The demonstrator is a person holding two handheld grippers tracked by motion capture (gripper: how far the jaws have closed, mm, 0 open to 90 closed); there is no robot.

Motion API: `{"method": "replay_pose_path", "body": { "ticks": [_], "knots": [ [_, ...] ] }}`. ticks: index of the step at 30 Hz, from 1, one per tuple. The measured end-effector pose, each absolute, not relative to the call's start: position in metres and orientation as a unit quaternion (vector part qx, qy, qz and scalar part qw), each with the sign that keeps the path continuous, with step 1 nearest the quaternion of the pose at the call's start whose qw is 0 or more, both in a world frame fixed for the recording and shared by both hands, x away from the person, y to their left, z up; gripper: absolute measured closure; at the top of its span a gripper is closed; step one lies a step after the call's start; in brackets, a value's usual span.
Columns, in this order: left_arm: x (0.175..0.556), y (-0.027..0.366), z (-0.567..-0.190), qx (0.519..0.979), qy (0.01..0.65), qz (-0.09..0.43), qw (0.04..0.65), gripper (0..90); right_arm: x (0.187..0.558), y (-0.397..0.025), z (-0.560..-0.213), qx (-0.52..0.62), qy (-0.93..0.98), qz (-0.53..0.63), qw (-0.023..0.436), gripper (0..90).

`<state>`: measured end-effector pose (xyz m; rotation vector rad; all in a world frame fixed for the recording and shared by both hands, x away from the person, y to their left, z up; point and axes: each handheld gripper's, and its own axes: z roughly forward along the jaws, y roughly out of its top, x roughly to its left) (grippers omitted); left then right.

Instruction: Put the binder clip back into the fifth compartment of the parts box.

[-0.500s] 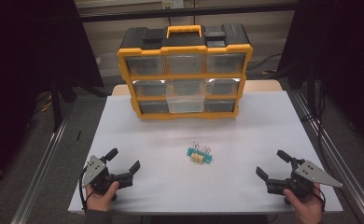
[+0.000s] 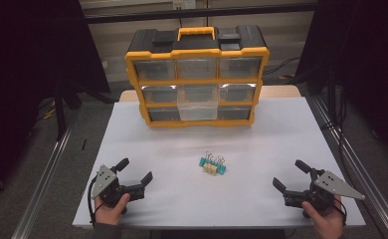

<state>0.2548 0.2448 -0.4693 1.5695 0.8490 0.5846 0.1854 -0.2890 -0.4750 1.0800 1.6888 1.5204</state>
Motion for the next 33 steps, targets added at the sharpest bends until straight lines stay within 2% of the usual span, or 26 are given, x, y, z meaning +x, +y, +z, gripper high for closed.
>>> {"method": "replay_pose_path", "body": {
  "ticks": [15, 25, 33],
  "knots": [
    [0.261, 0.223, -0.464, 0.688, 0.367, 0.237, 0.579, 0.7, 0.186, -0.290, -0.475, 0.413, 0.635, 0.576, 0.307, 1.0],
    [0.265, 0.197, -0.458, 0.697, 0.375, 0.218, 0.571, 0.8, 0.186, -0.290, -0.475, 0.408, 0.640, 0.576, 0.304, 1.0],
    [0.270, 0.171, -0.452, 0.713, 0.357, 0.202, 0.568, 1.0, 0.186, -0.292, -0.473, 0.412, 0.634, 0.578, 0.308, 1.0]
  ]
}}
